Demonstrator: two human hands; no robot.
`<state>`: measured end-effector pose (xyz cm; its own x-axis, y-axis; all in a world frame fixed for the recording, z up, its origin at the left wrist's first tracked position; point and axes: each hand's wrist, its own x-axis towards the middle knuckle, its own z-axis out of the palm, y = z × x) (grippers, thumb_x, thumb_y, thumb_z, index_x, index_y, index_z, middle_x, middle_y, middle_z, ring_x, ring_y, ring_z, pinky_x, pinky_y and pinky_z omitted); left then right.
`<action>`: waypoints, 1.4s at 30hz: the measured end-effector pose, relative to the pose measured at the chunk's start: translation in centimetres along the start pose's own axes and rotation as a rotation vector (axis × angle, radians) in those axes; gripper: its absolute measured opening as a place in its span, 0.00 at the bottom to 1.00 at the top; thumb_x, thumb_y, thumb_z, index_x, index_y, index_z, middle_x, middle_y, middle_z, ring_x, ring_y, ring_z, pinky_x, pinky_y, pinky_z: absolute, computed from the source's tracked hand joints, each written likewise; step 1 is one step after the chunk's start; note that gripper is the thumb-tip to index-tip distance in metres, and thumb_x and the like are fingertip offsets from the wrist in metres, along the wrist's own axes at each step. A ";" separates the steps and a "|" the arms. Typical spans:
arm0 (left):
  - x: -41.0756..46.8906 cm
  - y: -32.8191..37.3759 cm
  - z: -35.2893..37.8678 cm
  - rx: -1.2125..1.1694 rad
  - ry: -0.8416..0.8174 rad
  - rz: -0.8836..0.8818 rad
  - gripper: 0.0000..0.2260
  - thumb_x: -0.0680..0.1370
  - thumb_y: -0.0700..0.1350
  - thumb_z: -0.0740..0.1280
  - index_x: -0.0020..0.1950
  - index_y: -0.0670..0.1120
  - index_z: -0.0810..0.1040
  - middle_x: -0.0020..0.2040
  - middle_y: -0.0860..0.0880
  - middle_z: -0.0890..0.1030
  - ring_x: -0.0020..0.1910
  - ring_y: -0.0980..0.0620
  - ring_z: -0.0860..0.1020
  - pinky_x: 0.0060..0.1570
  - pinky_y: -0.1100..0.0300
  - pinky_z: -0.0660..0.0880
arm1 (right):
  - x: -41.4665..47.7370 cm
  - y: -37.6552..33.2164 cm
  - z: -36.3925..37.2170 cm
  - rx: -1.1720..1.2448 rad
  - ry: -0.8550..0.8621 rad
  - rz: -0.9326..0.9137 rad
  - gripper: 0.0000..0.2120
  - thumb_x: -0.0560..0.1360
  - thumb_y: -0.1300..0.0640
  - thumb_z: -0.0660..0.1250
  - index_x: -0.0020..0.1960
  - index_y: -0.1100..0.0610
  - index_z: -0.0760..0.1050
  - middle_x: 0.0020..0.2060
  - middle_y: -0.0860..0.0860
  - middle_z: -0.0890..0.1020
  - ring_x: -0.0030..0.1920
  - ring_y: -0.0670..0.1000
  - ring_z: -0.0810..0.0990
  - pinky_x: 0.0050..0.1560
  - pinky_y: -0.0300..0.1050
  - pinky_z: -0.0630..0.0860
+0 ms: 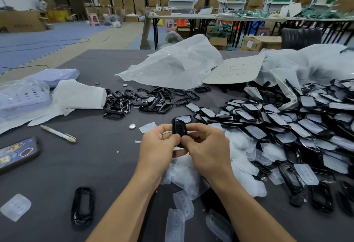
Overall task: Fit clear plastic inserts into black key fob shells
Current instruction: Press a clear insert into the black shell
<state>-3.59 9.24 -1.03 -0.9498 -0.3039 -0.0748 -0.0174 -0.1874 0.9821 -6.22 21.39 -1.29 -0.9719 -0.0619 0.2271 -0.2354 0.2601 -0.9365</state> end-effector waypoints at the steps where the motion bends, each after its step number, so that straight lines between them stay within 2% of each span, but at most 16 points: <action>1: 0.0 0.1 -0.1 0.059 0.015 0.025 0.09 0.80 0.31 0.66 0.51 0.42 0.84 0.42 0.43 0.88 0.41 0.47 0.88 0.37 0.58 0.83 | -0.1 0.0 0.2 0.010 0.000 -0.003 0.12 0.72 0.63 0.75 0.48 0.46 0.86 0.35 0.41 0.87 0.37 0.41 0.86 0.41 0.33 0.80; 5: 0.2 -0.1 -0.7 0.332 0.126 0.145 0.15 0.78 0.34 0.69 0.44 0.54 0.86 0.35 0.50 0.87 0.35 0.51 0.87 0.33 0.59 0.83 | -0.3 0.2 0.7 0.010 -0.011 -0.018 0.11 0.73 0.63 0.74 0.50 0.48 0.87 0.36 0.43 0.87 0.36 0.44 0.87 0.44 0.43 0.84; 7: 0.3 -0.2 -0.9 0.386 0.170 0.167 0.17 0.77 0.37 0.71 0.41 0.60 0.86 0.33 0.53 0.86 0.34 0.53 0.86 0.37 0.54 0.85 | -0.1 0.3 0.7 -0.004 -0.029 -0.029 0.11 0.75 0.64 0.73 0.51 0.50 0.87 0.37 0.44 0.87 0.38 0.44 0.87 0.45 0.44 0.84; 9: 0.3 -0.2 -1.1 0.366 0.223 0.177 0.18 0.76 0.38 0.72 0.40 0.64 0.86 0.33 0.54 0.86 0.34 0.52 0.86 0.41 0.50 0.85 | -0.1 0.3 0.7 -0.082 -0.014 -0.067 0.11 0.75 0.64 0.72 0.51 0.50 0.86 0.36 0.43 0.87 0.38 0.42 0.85 0.46 0.36 0.82; 11: 0.7 0.2 -1.5 0.309 0.317 0.170 0.23 0.75 0.37 0.73 0.38 0.68 0.85 0.33 0.54 0.86 0.34 0.50 0.86 0.41 0.50 0.85 | -0.3 0.3 0.6 -0.253 0.014 -0.125 0.12 0.76 0.62 0.72 0.54 0.48 0.85 0.40 0.40 0.86 0.42 0.39 0.83 0.49 0.29 0.76; 13: 1.2 0.6 -2.3 0.153 0.411 0.121 0.22 0.72 0.35 0.72 0.37 0.66 0.86 0.33 0.50 0.86 0.33 0.46 0.86 0.38 0.51 0.85 | -0.5 0.0 0.7 -0.435 -0.062 -0.168 0.16 0.76 0.58 0.71 0.62 0.45 0.82 0.51 0.39 0.83 0.52 0.40 0.80 0.57 0.28 0.69; 15: 1.5 1.0 -3.0 0.016 0.483 0.077 0.17 0.70 0.35 0.71 0.36 0.58 0.88 0.33 0.48 0.86 0.28 0.49 0.82 0.31 0.58 0.80 | -0.7 -0.1 0.9 -0.516 -0.212 -0.174 0.22 0.77 0.55 0.69 0.71 0.44 0.76 0.58 0.39 0.77 0.64 0.43 0.73 0.65 0.31 0.62; 18: 1.7 1.2 -3.5 -0.127 0.556 0.028 0.09 0.72 0.35 0.69 0.39 0.46 0.87 0.27 0.51 0.81 0.21 0.54 0.72 0.24 0.65 0.71 | -0.8 0.3 1.3 -0.620 -0.382 -0.205 0.22 0.79 0.53 0.67 0.73 0.45 0.74 0.65 0.43 0.77 0.70 0.45 0.64 0.73 0.38 0.56; 21: 1.6 1.2 -3.5 -0.145 0.555 0.018 0.09 0.73 0.36 0.68 0.35 0.45 0.83 0.26 0.51 0.79 0.21 0.55 0.70 0.23 0.66 0.69 | -0.7 0.6 1.3 -0.599 -0.365 -0.187 0.14 0.79 0.53 0.70 0.63 0.45 0.80 0.62 0.44 0.77 0.70 0.45 0.64 0.67 0.30 0.55; 23: 1.6 1.2 -3.3 -0.149 0.519 0.019 0.13 0.73 0.36 0.68 0.30 0.46 0.84 0.28 0.49 0.80 0.24 0.54 0.73 0.24 0.66 0.71 | -0.5 0.6 1.3 -0.559 -0.316 -0.177 0.07 0.78 0.55 0.72 0.53 0.45 0.84 0.59 0.45 0.80 0.67 0.46 0.69 0.61 0.24 0.56; 27: 1.7 1.2 -3.0 -0.128 0.449 -0.001 0.13 0.73 0.35 0.68 0.33 0.46 0.86 0.31 0.48 0.82 0.27 0.54 0.75 0.27 0.65 0.74 | -0.5 0.5 1.1 -0.395 -0.190 -0.126 0.08 0.75 0.58 0.73 0.40 0.47 0.84 0.46 0.43 0.83 0.49 0.42 0.79 0.50 0.29 0.69; 30: 1.9 1.0 -3.1 -0.120 0.455 -0.012 0.06 0.73 0.35 0.69 0.42 0.41 0.86 0.34 0.44 0.81 0.27 0.53 0.76 0.26 0.64 0.74 | -0.4 0.2 1.0 -0.235 -0.087 -0.081 0.10 0.78 0.58 0.69 0.40 0.47 0.79 0.35 0.41 0.81 0.40 0.42 0.78 0.39 0.29 0.70; 34: 2.0 0.8 -3.1 -0.106 0.432 -0.007 0.07 0.74 0.34 0.69 0.46 0.39 0.87 0.34 0.44 0.83 0.26 0.54 0.77 0.26 0.65 0.74 | -0.3 -0.5 0.5 0.007 -0.045 -0.029 0.13 0.81 0.61 0.63 0.42 0.46 0.74 0.30 0.44 0.82 0.25 0.44 0.72 0.25 0.38 0.68; 38: 1.8 0.7 -2.8 -0.049 0.335 0.029 0.14 0.75 0.33 0.71 0.36 0.49 0.89 0.32 0.46 0.85 0.27 0.53 0.79 0.28 0.64 0.76 | -0.3 -0.8 0.4 0.196 -0.058 0.024 0.15 0.80 0.65 0.63 0.43 0.46 0.77 0.34 0.52 0.85 0.26 0.51 0.81 0.26 0.44 0.72; 40: 1.7 0.6 -2.7 -0.027 0.290 0.044 0.17 0.75 0.32 0.72 0.35 0.53 0.89 0.33 0.46 0.86 0.28 0.53 0.80 0.29 0.65 0.77 | -0.1 -0.8 0.3 0.303 -0.064 0.031 0.15 0.79 0.68 0.64 0.46 0.49 0.80 0.33 0.54 0.84 0.29 0.53 0.82 0.29 0.43 0.76; 42: 1.5 0.6 -2.6 -0.006 0.260 0.049 0.16 0.75 0.32 0.72 0.37 0.52 0.89 0.34 0.48 0.86 0.29 0.54 0.81 0.31 0.65 0.77 | 0.0 -0.7 0.2 0.365 -0.067 0.037 0.14 0.78 0.70 0.65 0.48 0.52 0.82 0.34 0.55 0.85 0.31 0.53 0.83 0.31 0.42 0.78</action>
<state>-4.25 6.26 -1.00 -0.8373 -0.5422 -0.0702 0.0287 -0.1719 0.9847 -6.05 21.02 -0.68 -0.9749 -0.1250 0.1841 -0.1728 -0.0963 -0.9802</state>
